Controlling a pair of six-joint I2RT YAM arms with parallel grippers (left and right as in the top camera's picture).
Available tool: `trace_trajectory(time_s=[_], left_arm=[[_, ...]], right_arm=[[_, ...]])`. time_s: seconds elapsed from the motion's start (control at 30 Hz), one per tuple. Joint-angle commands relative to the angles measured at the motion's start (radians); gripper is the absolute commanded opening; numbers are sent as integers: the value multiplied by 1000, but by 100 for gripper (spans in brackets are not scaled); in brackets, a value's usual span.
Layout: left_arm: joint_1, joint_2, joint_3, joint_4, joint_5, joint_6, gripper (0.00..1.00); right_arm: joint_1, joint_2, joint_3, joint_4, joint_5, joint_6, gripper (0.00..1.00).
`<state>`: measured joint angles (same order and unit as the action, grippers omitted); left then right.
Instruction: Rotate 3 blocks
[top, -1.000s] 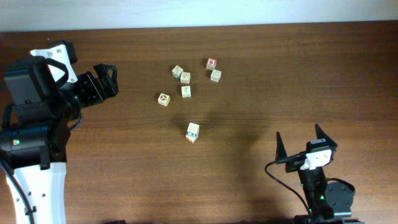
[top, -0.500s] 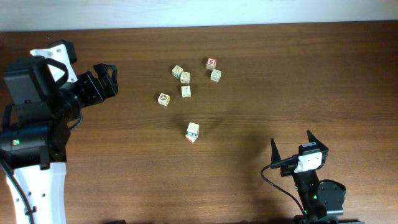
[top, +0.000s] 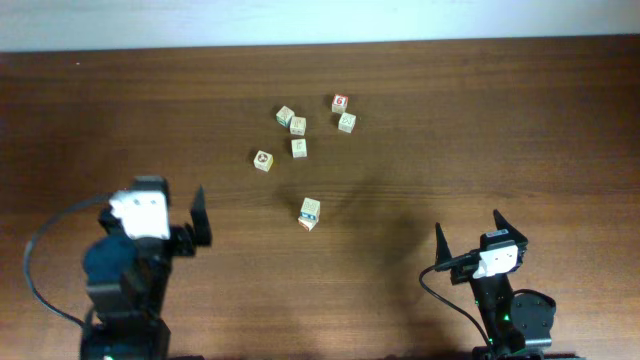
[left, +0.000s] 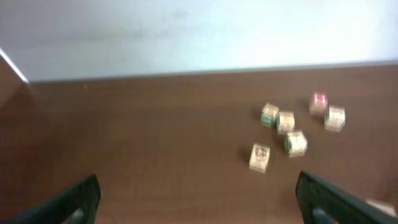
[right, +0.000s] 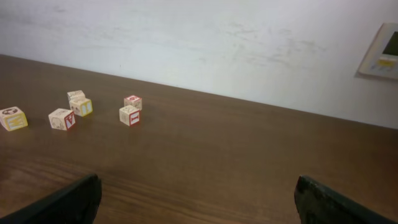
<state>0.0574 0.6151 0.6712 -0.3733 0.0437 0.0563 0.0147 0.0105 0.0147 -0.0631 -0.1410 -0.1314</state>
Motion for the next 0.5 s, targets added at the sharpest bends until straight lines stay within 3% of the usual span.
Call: trace_trajectory(time_s=[0.0, 0.17, 0.47], left_arm=[[-25, -249, -329, 192, -6, 148, 99], [-25, -590, -658, 285, -12, 188, 99], [-27, -610, -662, 291, -29, 188, 99]], right_arm=[[6, -7, -9, -1, -6, 1, 99], [6, -7, -9, -1, -6, 0, 98], [6, -7, -9, -1, -6, 0, 99]])
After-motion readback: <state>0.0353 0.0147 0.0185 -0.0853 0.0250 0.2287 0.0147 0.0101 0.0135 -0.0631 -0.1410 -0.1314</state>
